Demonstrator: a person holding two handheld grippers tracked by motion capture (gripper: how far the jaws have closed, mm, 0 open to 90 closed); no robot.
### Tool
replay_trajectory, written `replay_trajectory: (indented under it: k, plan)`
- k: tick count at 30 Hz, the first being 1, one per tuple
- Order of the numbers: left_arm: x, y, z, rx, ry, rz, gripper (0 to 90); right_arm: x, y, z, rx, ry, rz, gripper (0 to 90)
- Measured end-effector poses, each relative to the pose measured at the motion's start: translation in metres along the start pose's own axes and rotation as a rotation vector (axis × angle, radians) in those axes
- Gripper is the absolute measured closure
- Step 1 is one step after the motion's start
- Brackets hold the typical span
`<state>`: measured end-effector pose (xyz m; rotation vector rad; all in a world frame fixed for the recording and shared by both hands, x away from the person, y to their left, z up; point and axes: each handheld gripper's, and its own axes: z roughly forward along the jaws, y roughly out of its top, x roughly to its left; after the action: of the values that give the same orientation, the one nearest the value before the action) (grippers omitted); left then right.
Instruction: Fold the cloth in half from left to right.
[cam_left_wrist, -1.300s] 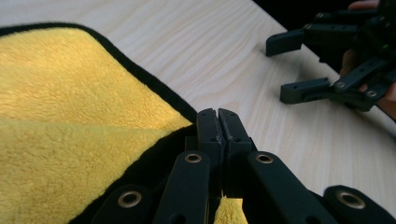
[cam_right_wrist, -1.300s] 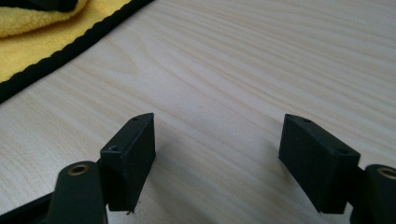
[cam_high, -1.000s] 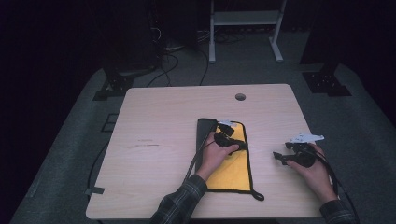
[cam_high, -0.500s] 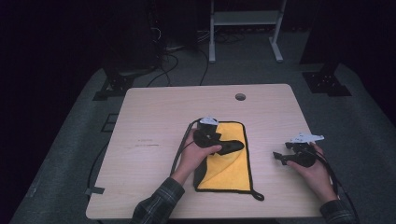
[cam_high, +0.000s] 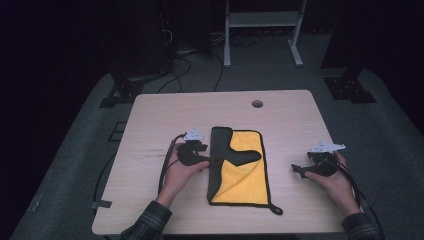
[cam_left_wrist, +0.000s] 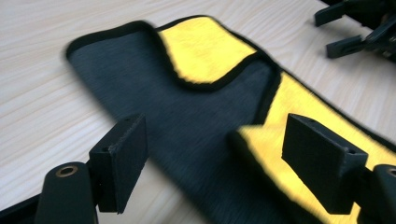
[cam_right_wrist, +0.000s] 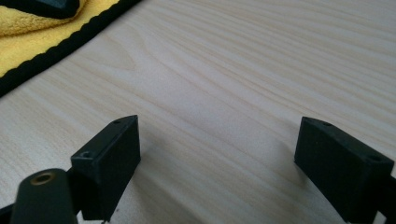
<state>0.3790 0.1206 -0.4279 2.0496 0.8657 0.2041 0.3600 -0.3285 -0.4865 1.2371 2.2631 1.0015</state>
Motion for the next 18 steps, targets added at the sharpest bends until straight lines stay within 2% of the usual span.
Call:
replay_trajectory:
  k: [8,14,18]
  plan:
    - [0.014,-0.028,-0.029,0.013,0.071,-0.005,18.1,0.000,0.000,0.000,-0.002,-0.010,0.011,15.7]
    - [0.021,-0.049,-0.039,0.061,0.112,0.033,15.3,-0.001,0.000,-0.002,-0.022,-0.023,0.022,27.3]
    - [0.025,-0.063,-0.044,0.083,0.127,0.034,12.3,-0.001,-0.001,-0.003,-0.034,-0.023,0.023,37.4]
